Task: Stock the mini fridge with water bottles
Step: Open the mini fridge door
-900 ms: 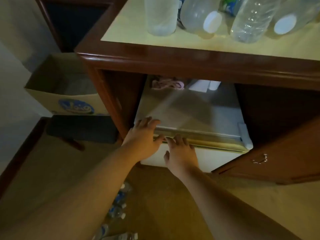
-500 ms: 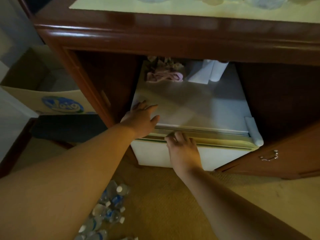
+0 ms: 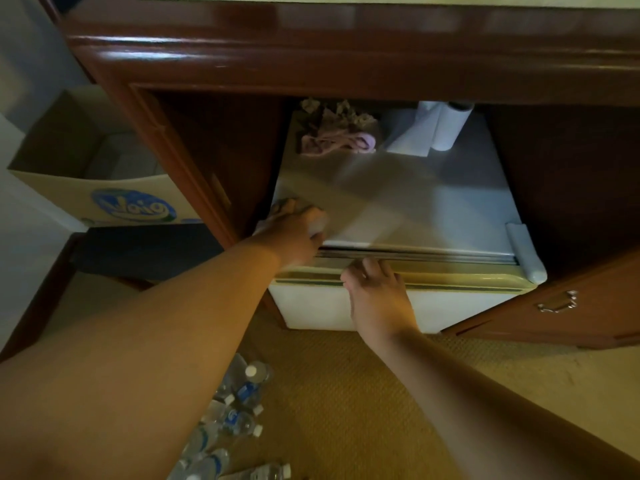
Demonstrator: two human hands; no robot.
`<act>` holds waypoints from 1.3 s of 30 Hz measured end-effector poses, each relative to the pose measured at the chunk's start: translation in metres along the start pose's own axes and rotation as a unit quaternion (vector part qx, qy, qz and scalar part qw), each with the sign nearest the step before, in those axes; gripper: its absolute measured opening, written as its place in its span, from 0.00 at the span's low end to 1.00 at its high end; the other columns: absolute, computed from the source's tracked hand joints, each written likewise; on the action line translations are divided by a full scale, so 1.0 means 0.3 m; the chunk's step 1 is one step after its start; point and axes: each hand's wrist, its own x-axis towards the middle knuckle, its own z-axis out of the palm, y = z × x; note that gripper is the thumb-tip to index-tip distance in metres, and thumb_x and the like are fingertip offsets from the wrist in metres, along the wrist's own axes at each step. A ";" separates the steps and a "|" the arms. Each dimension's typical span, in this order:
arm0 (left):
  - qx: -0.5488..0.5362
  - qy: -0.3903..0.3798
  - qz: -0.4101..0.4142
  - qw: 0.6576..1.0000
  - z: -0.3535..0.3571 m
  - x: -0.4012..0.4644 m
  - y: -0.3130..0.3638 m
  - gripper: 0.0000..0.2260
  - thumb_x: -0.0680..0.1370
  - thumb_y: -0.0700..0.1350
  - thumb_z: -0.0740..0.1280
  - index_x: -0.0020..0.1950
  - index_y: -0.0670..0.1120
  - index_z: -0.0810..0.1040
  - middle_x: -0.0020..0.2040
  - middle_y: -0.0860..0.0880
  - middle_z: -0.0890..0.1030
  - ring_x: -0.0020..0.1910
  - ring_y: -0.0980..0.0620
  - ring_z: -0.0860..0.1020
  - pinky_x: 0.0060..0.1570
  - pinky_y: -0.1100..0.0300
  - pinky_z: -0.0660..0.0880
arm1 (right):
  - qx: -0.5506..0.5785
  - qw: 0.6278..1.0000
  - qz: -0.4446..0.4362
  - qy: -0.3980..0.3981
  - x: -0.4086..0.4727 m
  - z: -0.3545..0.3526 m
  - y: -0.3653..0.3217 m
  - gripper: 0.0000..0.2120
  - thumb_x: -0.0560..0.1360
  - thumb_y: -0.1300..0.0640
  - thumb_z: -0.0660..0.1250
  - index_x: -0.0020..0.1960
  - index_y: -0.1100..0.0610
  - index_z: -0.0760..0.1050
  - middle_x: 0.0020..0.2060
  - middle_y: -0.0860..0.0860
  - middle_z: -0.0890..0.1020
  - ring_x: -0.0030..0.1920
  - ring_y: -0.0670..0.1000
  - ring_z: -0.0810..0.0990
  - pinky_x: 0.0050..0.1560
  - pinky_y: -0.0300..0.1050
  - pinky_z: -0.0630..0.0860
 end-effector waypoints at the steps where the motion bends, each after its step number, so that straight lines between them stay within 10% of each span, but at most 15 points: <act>1: 0.004 -0.003 -0.004 1.000 -0.001 0.005 -0.002 0.22 0.83 0.60 0.60 0.77 0.64 0.61 0.82 0.48 0.56 0.81 0.40 0.56 0.76 0.39 0.63 | 0.008 1.000 -0.014 0.001 -0.033 -0.008 0.002 0.17 0.69 0.62 0.76 0.57 0.55 0.80 0.52 0.56 0.77 0.52 0.61 0.76 0.48 0.56 0.77; 10: -0.006 0.010 -0.014 1.000 0.027 -0.011 0.006 0.23 0.84 0.58 0.58 0.79 0.61 0.59 0.83 0.47 0.54 0.82 0.39 0.56 0.77 0.39 0.62 | 0.165 0.984 -0.060 0.011 -0.360 -0.112 0.076 0.04 0.77 0.60 0.73 0.51 0.55 0.83 0.47 0.48 0.79 0.49 0.50 0.78 0.47 0.49 0.79; 15: -0.003 0.016 -0.047 0.999 0.060 -0.065 0.086 0.27 0.85 0.60 0.57 0.82 0.56 0.57 0.85 0.46 0.53 0.83 0.39 0.55 0.79 0.40 0.60 | 0.199 0.962 0.133 0.132 -0.469 -0.209 0.110 0.11 0.74 0.59 0.75 0.57 0.56 0.84 0.54 0.53 0.77 0.55 0.54 0.78 0.47 0.52 0.82; 19: 0.019 0.055 -0.023 0.998 0.091 -0.135 0.175 0.29 0.84 0.60 0.58 0.85 0.58 0.55 0.86 0.46 0.51 0.84 0.41 0.53 0.81 0.42 0.57 | 0.191 0.930 0.308 0.052 -0.431 -0.245 0.100 0.41 0.75 0.49 0.75 0.81 0.53 0.58 0.75 0.58 0.63 0.76 0.60 0.64 0.70 0.56 0.71; 23: 0.030 0.031 0.023 0.999 0.123 -0.140 0.274 0.31 0.84 0.62 0.58 0.85 0.63 0.49 0.87 0.47 0.43 0.85 0.43 0.45 0.83 0.43 0.49 | 0.155 0.892 0.424 -0.015 -0.366 -0.206 0.164 0.49 0.79 0.48 0.69 0.83 0.56 0.35 0.82 0.64 0.46 0.82 0.65 0.49 0.79 0.62 0.59; 30: 0.108 0.028 0.005 0.994 0.189 -0.121 0.313 0.36 0.83 0.64 0.59 0.85 0.63 0.41 0.86 0.45 0.36 0.85 0.42 0.41 0.83 0.42 0.44 | 0.049 0.895 0.436 -0.087 -0.479 -0.168 0.285 0.39 0.83 0.52 0.55 0.82 0.57 0.32 0.83 0.56 0.39 0.83 0.58 0.45 0.78 0.66 0.54; 39: 0.108 0.030 -0.047 0.993 0.198 -0.141 0.408 0.45 0.78 0.67 0.66 0.85 0.59 0.43 0.86 0.43 0.36 0.85 0.40 0.41 0.83 0.39 0.48 | 0.032 0.895 0.427 -0.128 -0.589 -0.255 0.456 0.44 0.80 0.56 0.60 0.82 0.46 0.31 0.84 0.50 0.43 0.82 0.59 0.52 0.74 0.65 0.66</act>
